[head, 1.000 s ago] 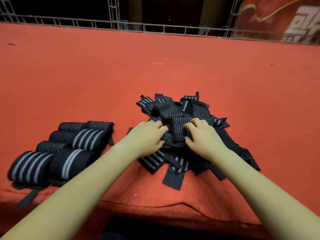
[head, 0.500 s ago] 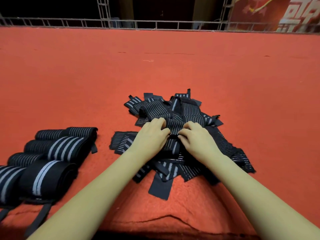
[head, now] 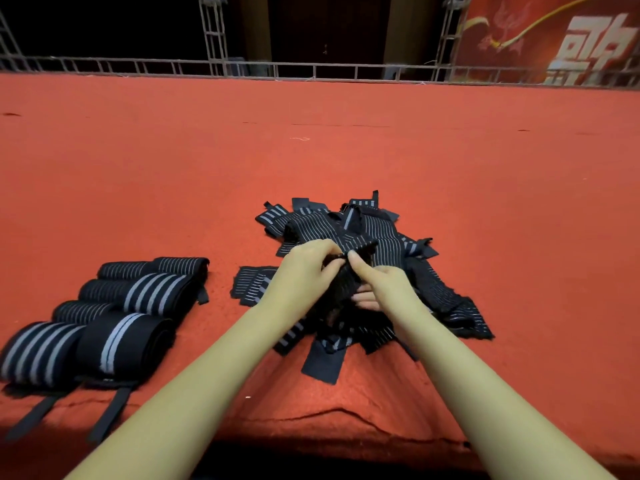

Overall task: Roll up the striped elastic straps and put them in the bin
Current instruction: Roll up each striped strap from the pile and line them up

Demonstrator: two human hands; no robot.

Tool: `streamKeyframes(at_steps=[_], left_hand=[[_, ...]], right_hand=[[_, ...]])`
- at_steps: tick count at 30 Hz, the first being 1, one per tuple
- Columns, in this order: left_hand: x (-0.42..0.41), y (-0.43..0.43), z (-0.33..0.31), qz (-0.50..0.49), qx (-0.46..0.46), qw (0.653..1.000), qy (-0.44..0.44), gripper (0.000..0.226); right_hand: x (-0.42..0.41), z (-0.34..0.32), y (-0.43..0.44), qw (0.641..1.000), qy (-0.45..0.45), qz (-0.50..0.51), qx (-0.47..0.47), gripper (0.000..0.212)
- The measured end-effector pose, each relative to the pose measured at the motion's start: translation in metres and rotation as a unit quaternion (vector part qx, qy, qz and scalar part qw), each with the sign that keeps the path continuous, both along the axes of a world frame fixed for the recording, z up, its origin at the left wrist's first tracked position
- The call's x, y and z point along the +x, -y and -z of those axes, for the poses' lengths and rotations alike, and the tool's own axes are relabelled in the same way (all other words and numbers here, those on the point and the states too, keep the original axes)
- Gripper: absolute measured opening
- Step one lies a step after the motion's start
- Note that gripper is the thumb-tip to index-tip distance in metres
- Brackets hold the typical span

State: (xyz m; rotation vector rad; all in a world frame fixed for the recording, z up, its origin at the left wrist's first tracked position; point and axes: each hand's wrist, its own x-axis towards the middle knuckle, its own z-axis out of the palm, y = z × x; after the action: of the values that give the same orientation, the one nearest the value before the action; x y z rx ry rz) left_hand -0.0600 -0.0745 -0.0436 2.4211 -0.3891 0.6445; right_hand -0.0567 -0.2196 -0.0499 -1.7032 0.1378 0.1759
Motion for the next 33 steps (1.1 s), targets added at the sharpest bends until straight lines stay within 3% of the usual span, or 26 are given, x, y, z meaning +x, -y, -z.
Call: streamKeyframes(at_steps=[2, 4, 7, 9, 11, 12, 13, 16, 18, 20, 21, 24, 33], left_hand=[[-0.004, 0.001, -0.002, 0.004, 0.014, 1.000, -0.001, 0.010], [-0.010, -0.001, -0.004, -0.001, 0.026, 1.000, -0.001, 0.010], [-0.011, -0.013, -0.014, -0.032, 0.032, 0.999, 0.008, 0.013], [-0.008, -0.027, -0.026, -0.080, 0.009, 0.997, 0.012, 0.014], [-0.006, -0.042, -0.038, -0.095, 0.006, 0.995, 0.001, 0.015], [-0.008, -0.046, -0.042, -0.085, 0.010, 0.996, -0.008, 0.015], [-0.010, -0.047, -0.046, -0.072, 0.013, 0.997, -0.020, 0.015], [-0.021, -0.041, -0.057, -0.039, 0.009, 0.998, -0.048, 0.012], [-0.028, -0.034, -0.065, -0.014, -0.069, 0.994, -0.088, 0.010], [-0.036, -0.029, -0.073, 0.006, -0.164, 0.980, -0.114, 0.009], [-0.039, -0.028, -0.076, 0.006, -0.191, 0.976, -0.107, 0.010], [-0.050, -0.027, -0.091, -0.007, -0.207, 0.976, -0.068, 0.012], [-0.080, -0.007, -0.151, 0.006, -0.191, 0.981, -0.021, 0.013]], right_hand=[[-0.007, -0.002, -0.002, 0.993, -0.026, -0.072, 0.086, 0.030], [-0.011, 0.000, -0.002, 0.994, 0.020, -0.090, 0.066, 0.026], [-0.004, 0.013, 0.013, 0.995, 0.031, -0.061, -0.073, 0.041], [-0.001, 0.021, 0.027, 0.979, 0.018, -0.047, -0.196, 0.035], [-0.004, 0.020, 0.036, 0.955, 0.027, -0.030, -0.295, 0.012], [-0.007, 0.016, 0.038, 0.944, 0.058, -0.014, -0.324, 0.011], [-0.007, 0.012, 0.038, 0.938, 0.102, -0.002, -0.330, 0.026], [-0.014, -0.015, 0.022, 0.946, 0.243, -0.041, -0.212, 0.045], [-0.020, -0.033, 0.007, 0.953, 0.255, -0.101, -0.128, 0.038], [-0.022, -0.044, -0.003, 0.961, 0.245, -0.108, -0.070, 0.018], [-0.022, -0.049, -0.006, 0.961, 0.252, -0.093, -0.060, 0.006], [-0.033, -0.064, -0.008, 0.967, 0.243, -0.069, -0.026, 0.016], [-0.078, -0.124, 0.008, 0.963, 0.254, -0.082, 0.025, 0.013]])
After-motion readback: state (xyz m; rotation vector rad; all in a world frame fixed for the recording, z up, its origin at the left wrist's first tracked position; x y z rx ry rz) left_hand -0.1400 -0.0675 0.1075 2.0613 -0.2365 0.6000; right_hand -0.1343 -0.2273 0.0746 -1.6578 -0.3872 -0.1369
